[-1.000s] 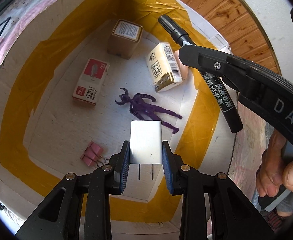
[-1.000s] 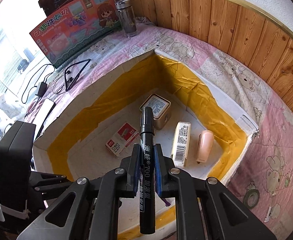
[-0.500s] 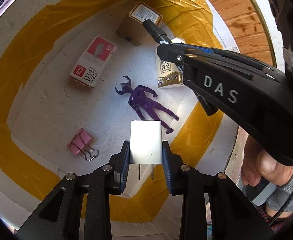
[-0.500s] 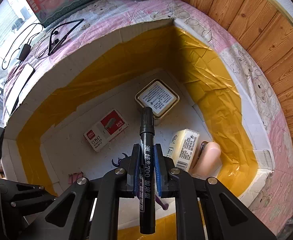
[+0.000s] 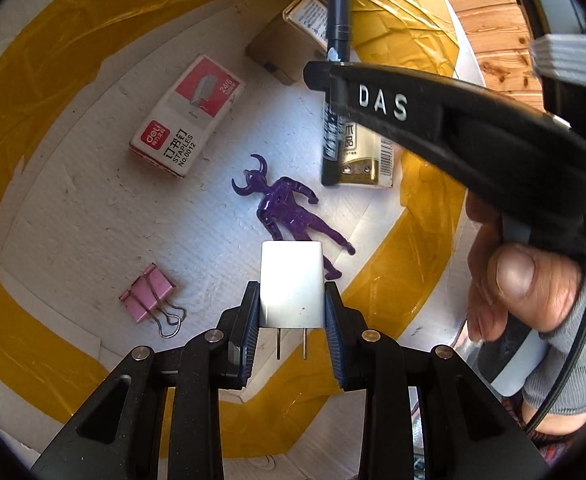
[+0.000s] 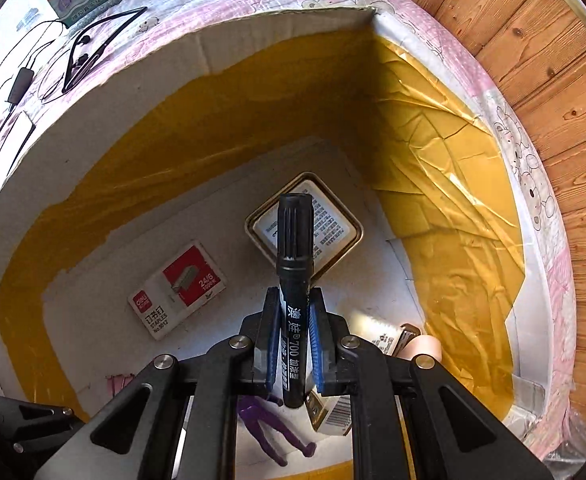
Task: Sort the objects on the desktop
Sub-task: 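Lower the marker with the right tool while the left tool lowers the plug into the box, then open the right tool releasing the marker while the left tool releases the plug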
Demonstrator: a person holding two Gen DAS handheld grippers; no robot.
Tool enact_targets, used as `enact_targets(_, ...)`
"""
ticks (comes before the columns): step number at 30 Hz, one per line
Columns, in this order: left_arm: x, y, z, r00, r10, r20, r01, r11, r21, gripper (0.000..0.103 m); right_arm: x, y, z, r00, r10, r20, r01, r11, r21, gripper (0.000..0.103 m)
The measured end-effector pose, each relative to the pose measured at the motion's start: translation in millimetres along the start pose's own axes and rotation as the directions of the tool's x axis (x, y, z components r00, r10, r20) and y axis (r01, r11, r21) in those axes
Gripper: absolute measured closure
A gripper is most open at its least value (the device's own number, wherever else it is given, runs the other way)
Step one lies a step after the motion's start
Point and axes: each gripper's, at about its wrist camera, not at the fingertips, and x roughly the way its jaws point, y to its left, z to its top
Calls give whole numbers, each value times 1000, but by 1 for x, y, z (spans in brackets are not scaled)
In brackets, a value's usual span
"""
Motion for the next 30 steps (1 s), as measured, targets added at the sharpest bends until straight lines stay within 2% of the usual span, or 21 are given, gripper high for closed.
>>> enact_targets(9,11,-8,2,999,1,-32,0,1000,20,71,9,-27,3,1000,-9,-2,9,998,58,89)
enact_targets(13,14,-9,3,999,22,-26,-22,1000,11,72,10,-39,0,1000,4,-5,-4,995,101,88)
enact_targets(16,14,-11,3,999,13,-32,-12,1000,17,67,6,-46,-2,1000,18,9,-19,992,122,85)
enact_targets(17,15,-11,2,999,12,-35,-11,1000,15,62,3,-47,-3,1000,21,14,-22,992,123,84)
enact_targets(20,12,-14,0,999,19,-26,-18,1000,20,59,-4,-51,-9,999,22,25,-25,992,126,81)
enact_targets(26,8,-23,-12,999,30,-17,-30,999,36,59,-17,-54,-27,998,54,25,-57,992,108,76)
enact_targets(30,-2,-34,-24,999,46,21,-48,997,67,59,-28,-49,-46,998,54,26,-55,997,60,72)
